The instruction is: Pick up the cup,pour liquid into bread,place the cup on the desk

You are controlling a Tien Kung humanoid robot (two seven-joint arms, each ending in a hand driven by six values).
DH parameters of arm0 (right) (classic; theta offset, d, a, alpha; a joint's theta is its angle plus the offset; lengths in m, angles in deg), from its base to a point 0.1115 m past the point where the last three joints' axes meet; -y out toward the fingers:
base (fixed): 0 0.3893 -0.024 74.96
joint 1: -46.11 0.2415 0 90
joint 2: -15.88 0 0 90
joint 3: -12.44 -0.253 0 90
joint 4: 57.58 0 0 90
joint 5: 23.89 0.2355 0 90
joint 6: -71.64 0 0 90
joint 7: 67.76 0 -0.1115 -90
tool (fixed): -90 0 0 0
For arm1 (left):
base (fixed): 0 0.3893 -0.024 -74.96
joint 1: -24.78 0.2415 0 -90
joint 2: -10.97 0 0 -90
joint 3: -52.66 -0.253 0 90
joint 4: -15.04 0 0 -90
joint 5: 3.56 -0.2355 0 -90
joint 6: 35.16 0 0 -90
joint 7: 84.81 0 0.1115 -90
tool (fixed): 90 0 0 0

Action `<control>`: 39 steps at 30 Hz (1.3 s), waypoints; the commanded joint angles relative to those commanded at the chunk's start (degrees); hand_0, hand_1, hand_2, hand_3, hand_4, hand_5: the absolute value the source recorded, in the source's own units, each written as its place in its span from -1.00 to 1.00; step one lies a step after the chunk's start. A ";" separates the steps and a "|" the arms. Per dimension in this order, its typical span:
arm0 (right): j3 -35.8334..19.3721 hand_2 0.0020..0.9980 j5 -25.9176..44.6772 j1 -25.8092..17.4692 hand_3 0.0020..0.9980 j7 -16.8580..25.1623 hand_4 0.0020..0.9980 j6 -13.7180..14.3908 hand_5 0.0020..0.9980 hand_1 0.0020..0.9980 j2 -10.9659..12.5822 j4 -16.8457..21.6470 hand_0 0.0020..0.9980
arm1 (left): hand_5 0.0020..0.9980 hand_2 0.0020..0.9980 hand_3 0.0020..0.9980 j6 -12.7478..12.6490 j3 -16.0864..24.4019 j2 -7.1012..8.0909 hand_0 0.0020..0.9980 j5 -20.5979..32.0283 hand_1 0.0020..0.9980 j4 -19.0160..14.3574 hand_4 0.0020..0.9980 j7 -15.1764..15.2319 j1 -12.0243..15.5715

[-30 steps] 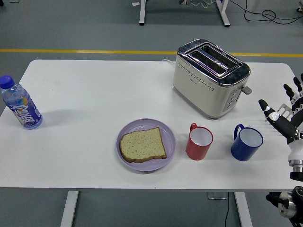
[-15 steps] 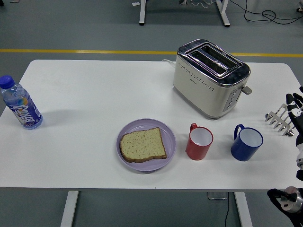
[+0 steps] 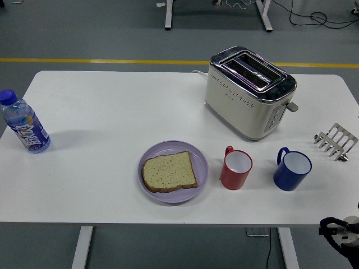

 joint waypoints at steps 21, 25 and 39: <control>-0.40 0.14 0.45 -0.36 0.12 -1.42 0.49 -0.20 -0.80 -0.05 -0.70 -0.41 0.24 | 1.00 0.40 0.08 0.53 1.32 0.47 0.36 -3.15 0.37 -0.11 -0.50 -0.67 -0.13; -0.33 0.14 0.45 -0.20 0.12 -1.34 0.49 -0.23 -0.80 -0.05 -0.80 -0.42 0.24 | 1.00 0.40 0.08 0.50 0.80 0.56 0.36 -2.38 0.37 -0.12 -0.50 -0.33 -0.21; -0.05 0.11 1.06 -0.03 0.12 -1.21 0.47 -0.17 -0.82 -0.09 -0.95 -0.73 0.22 | 1.00 0.40 0.08 0.37 -0.29 0.74 0.36 -0.60 0.37 -0.10 -0.50 0.34 -0.52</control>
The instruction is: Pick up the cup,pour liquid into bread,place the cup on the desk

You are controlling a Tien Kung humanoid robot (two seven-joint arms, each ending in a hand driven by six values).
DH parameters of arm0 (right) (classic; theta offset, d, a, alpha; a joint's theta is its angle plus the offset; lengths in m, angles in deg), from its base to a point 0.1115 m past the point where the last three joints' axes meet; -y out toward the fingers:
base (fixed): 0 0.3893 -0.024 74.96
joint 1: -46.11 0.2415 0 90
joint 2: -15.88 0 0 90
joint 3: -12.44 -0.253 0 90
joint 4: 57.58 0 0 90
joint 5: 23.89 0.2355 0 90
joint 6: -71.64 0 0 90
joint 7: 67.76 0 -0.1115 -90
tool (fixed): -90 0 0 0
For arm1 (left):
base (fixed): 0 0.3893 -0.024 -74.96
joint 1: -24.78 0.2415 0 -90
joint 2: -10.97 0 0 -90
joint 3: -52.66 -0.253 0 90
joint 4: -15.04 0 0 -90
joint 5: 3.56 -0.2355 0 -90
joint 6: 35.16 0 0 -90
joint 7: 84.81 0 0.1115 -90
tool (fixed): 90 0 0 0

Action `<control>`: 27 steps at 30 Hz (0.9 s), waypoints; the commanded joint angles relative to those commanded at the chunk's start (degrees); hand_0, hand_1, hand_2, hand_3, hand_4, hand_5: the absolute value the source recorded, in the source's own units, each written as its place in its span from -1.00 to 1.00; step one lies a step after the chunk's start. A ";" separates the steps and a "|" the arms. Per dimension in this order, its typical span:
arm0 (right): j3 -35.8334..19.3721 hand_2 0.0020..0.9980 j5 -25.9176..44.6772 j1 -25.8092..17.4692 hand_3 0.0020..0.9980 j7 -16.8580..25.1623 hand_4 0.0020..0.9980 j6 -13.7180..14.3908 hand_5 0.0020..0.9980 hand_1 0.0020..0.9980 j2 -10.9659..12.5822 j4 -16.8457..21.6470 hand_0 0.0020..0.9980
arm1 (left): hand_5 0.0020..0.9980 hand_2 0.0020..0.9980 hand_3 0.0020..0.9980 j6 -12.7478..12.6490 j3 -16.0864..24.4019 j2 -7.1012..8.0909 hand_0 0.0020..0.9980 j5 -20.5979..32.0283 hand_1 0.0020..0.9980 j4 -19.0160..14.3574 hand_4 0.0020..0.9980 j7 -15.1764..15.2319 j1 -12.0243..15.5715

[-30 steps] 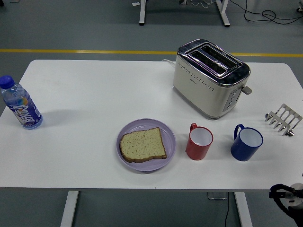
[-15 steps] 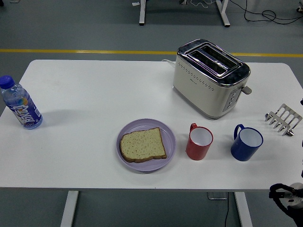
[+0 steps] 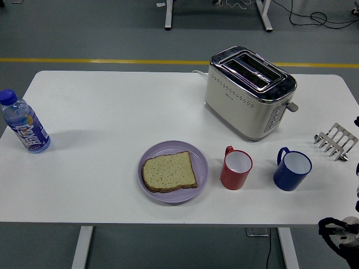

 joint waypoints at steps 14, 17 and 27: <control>0.14 0.10 1.34 0.07 0.13 1.83 0.44 0.18 -0.84 -0.11 -0.02 -0.21 0.19 | 1.00 0.40 0.08 -0.07 -0.30 -0.06 0.36 0.56 0.37 0.00 -0.50 0.16 0.02; 0.19 0.10 1.61 0.03 0.13 1.90 0.44 0.17 -0.85 -0.11 -0.04 -0.33 0.19 | 1.00 0.40 0.08 -0.12 -0.29 -0.07 0.36 0.60 0.37 -0.02 -0.50 0.18 0.04; 0.43 0.10 1.66 0.20 0.12 1.88 0.44 0.04 -0.85 -0.12 -0.06 -0.30 0.19 | 1.00 0.40 0.08 0.00 0.39 -0.08 0.36 -0.52 0.37 0.06 -0.50 -0.20 0.24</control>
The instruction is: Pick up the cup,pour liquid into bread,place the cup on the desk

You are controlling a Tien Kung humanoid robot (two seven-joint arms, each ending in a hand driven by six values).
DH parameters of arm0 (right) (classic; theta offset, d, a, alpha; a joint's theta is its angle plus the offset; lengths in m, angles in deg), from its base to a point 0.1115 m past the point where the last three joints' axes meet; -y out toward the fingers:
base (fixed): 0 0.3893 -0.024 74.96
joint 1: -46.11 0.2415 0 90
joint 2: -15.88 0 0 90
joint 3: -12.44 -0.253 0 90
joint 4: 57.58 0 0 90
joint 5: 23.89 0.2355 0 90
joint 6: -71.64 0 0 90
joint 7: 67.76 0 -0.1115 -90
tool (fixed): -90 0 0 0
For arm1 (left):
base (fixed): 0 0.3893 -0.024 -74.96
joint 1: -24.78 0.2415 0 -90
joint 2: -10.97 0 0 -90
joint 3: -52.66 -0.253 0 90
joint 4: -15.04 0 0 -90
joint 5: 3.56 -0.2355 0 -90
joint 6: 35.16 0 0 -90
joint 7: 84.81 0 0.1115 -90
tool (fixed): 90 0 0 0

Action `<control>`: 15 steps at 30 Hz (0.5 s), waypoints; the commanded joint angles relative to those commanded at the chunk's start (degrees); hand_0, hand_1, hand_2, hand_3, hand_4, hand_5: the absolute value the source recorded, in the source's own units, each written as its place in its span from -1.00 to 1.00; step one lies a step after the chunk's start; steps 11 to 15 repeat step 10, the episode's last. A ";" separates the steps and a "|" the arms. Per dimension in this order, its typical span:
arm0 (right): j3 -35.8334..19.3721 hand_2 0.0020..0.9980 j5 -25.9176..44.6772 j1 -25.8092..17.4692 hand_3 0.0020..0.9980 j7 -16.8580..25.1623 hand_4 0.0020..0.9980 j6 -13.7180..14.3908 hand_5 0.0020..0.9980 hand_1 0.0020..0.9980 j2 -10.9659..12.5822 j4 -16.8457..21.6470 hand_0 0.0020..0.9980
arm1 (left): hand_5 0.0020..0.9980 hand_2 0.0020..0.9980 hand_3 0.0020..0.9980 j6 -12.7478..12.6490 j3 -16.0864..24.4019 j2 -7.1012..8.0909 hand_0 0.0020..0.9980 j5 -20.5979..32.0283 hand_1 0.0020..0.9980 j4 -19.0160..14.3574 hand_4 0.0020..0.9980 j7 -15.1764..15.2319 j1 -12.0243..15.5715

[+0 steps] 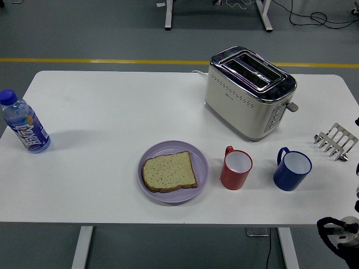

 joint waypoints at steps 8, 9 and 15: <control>-0.41 0.09 0.12 -0.38 0.12 0.19 0.44 0.12 -0.84 -0.14 -0.07 0.06 0.17 | 1.00 0.40 0.08 0.07 -0.79 0.10 0.36 1.10 0.37 0.03 -0.50 0.43 0.31; -0.40 0.09 0.12 -0.40 0.12 0.15 0.44 0.12 -0.84 -0.14 -0.13 0.01 0.17 | 1.00 0.40 0.08 0.03 -1.00 0.10 0.36 1.50 0.37 0.06 -0.50 0.53 0.32; -0.36 0.09 0.09 -0.38 0.12 0.11 0.44 0.11 -0.84 -0.14 -0.16 -0.02 0.17 | 1.00 0.40 0.08 -0.01 -1.25 0.11 0.36 1.96 0.37 0.07 -0.50 0.67 0.35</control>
